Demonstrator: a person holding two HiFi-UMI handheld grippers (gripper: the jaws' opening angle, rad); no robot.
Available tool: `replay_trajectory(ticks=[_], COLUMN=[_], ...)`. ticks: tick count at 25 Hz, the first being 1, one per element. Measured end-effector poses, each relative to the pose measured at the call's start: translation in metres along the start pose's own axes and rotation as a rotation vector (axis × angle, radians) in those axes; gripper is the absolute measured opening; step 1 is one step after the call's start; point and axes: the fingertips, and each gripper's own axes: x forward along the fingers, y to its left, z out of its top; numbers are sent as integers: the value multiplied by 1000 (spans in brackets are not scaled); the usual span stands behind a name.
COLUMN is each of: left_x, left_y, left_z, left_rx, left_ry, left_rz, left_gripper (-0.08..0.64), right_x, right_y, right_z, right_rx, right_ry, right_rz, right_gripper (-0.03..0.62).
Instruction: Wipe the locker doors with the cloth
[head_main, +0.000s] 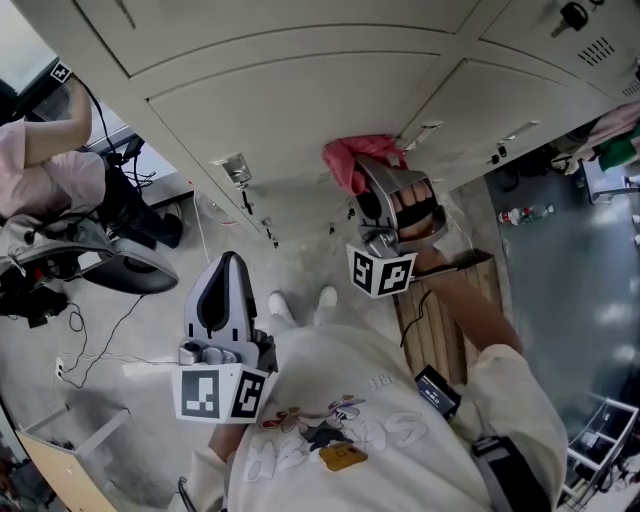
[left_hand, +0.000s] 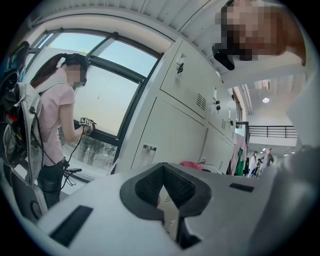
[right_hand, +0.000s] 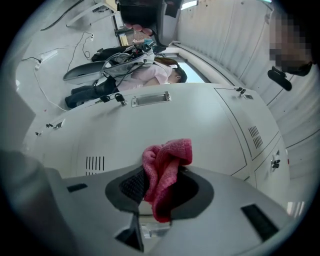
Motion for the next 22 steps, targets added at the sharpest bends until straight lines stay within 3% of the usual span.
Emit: replay_trajectory(ticks=[13, 22], left_x=[-4, -10], left_y=[3, 4], left_z=[0, 0], left_rx=[6, 5], left_ry=[3, 3], left_rz=[34, 51], left_gripper=[5, 5], right_x=[0, 0], right_y=[104, 140], right_z=[-12, -14], right_rx=[-53, -80], right_ry=[10, 6], right_rz=[182, 236], right_gripper=[118, 117])
